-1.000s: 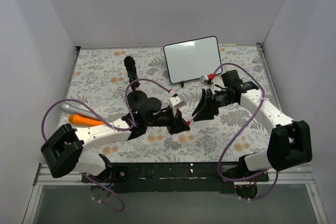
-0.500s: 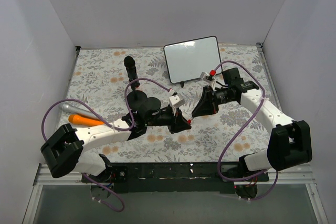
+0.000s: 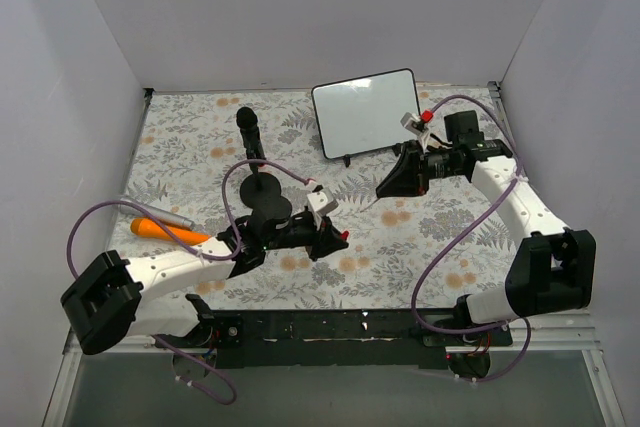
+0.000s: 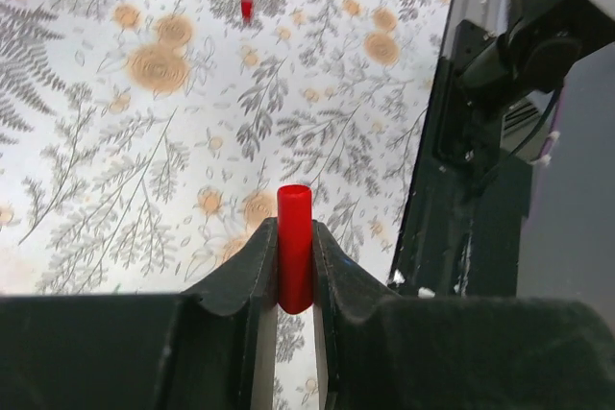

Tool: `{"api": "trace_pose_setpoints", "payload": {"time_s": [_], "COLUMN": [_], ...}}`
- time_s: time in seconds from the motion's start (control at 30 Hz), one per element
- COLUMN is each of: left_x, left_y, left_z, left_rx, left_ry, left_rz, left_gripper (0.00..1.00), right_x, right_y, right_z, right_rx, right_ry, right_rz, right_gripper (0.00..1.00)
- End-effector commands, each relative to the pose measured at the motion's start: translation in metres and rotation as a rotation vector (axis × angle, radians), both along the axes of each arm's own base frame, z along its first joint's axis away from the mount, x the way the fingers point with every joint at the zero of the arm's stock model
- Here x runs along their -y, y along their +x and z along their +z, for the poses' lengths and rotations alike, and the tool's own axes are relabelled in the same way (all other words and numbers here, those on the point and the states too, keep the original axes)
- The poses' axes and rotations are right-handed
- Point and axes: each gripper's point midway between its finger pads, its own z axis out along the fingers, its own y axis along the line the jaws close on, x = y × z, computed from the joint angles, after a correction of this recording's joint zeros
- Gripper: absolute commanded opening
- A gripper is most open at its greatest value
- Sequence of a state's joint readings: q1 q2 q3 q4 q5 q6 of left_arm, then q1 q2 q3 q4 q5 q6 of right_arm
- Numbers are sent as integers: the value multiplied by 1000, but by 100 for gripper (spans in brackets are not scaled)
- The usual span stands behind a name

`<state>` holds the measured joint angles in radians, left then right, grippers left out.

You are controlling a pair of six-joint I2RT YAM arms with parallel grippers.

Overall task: Write a sentence on the whiteboard
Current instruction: Open the whiteboard marker at the center of the board, then place the pen cap at the center of the board.

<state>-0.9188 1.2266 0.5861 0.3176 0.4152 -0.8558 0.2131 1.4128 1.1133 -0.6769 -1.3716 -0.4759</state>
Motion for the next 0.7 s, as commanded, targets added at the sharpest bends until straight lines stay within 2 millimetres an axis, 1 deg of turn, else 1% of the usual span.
{"api": "trace_pose_setpoints", "payload": {"time_s": [0.0, 0.07, 0.1, 0.13, 0.17, 0.2, 0.23, 0.27, 0.3, 0.33, 0.37, 0.4, 0.47, 0.57, 0.63, 0.67], "left_x": [-25, -32, -36, -40, -42, -46, -49, -56, -59, -65, -74, -78, -92, -111, -133, -143], "left_y": [2, 6, 6, 11, 11, 13, 17, 27, 29, 33, 44, 45, 54, 60, 69, 69], "left_z": [-18, -19, -23, -24, -21, -24, -26, -28, -29, -33, -35, -38, -48, -66, -80, -89], "left_rx": [77, 94, 88, 89, 66, 49, 28, 16, -33, -61, -74, -135, -176, -262, -312, -335], "left_ry": [88, 98, 109, 112, 99, 99, 98, 102, 89, 91, 91, 78, 85, 109, 134, 161], "left_rz": [38, 75, 92, 129, 158, 188, 231, 309, 361, 410, 498, 545, 636, 766, 903, 942], "left_gripper": [0, 0, 0, 0, 0, 0, 0, 0, 0, 0, 0, 0, 0, 0, 0, 0], "right_x": [7, 11, 13, 15, 17, 19, 21, 23, 24, 26, 27, 27, 29, 31, 31, 30], "right_y": [10, 15, 17, 19, 23, 25, 28, 37, 37, 38, 43, 46, 47, 47, 45, 43], "right_z": [21, 23, 24, 23, 18, 17, 14, 9, 11, 3, -1, 1, -6, -12, -13, -16], "right_rx": [46, 64, 70, 72, 79, 89, 98, 116, 129, 118, 132, 154, 158, 167, 166, 156], "right_ry": [20, 22, 15, 4, -27, -43, -62, -97, -105, -119, -146, -141, -164, -178, -170, -165], "right_rz": [-17, -35, -44, -55, -73, -86, -104, -139, -158, -177, -204, -221, -236, -242, -243, -240], "right_gripper": [1, 1, 1, 1, 1, 1, 1, 1, 1, 1, 1, 1, 1, 1, 1, 1]}}
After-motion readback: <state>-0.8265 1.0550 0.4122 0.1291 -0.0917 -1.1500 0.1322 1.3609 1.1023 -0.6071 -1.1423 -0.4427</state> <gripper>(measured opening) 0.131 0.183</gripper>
